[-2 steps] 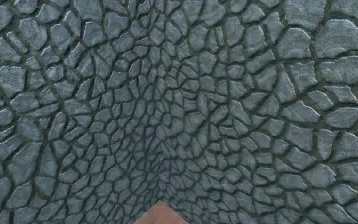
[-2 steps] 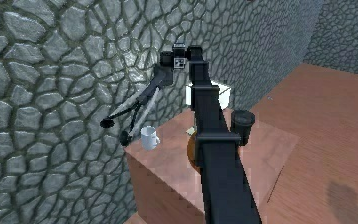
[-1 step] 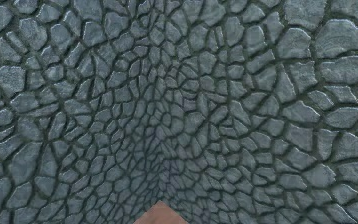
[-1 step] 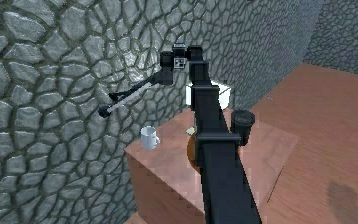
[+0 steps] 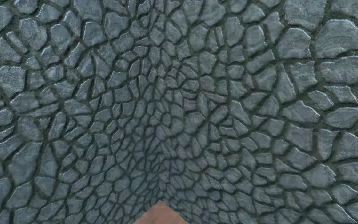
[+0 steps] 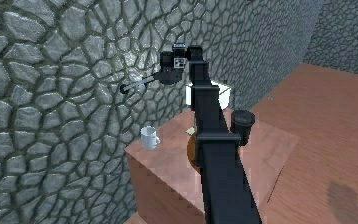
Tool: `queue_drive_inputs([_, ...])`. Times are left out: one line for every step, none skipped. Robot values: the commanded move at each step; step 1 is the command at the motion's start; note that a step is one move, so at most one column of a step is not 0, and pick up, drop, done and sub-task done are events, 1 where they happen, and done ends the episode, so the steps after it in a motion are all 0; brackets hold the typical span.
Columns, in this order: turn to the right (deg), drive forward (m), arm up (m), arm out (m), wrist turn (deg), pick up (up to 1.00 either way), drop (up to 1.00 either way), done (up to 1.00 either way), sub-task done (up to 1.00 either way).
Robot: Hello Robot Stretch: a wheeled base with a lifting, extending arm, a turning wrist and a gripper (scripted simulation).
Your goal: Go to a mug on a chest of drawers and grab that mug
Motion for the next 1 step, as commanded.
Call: queue_drive_inputs([0.0, 0.0, 0.0, 0.0, 24.0, 0.0, 0.0, 0.0, 0.0])
